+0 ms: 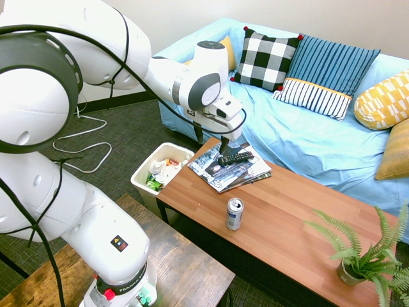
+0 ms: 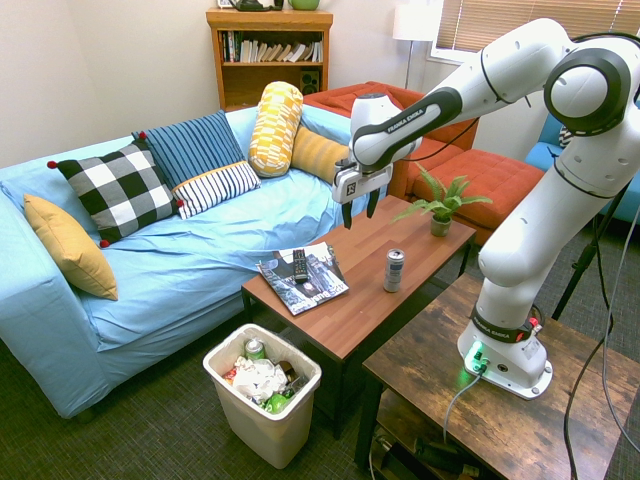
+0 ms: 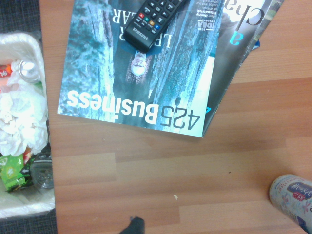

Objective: Throw the can in the trash bin

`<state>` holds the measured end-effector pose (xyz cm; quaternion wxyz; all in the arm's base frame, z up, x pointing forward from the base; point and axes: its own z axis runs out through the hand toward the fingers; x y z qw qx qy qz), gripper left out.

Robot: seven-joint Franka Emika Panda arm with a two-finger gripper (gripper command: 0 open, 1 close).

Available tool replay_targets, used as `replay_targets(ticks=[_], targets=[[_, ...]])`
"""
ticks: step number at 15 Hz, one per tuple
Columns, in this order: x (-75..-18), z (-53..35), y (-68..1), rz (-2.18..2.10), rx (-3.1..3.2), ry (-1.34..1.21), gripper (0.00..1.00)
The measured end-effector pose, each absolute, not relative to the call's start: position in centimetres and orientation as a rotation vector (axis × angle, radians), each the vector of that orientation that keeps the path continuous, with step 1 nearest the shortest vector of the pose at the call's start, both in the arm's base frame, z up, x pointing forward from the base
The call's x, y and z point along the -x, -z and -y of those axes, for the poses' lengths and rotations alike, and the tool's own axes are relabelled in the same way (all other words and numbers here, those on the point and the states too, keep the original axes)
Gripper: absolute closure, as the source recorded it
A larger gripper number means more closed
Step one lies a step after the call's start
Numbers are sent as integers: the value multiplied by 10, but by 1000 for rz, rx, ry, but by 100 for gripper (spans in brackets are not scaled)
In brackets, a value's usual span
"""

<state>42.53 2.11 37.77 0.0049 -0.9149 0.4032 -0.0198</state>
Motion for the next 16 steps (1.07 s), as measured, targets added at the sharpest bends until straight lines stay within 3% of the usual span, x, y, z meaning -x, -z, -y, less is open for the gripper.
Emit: replay_targets(ticks=[7, 16], targets=[[-422, 29, -360, -1391, 2814, 33, 0], [-409, 85, -289, -1544, 2833, -35, 0]])
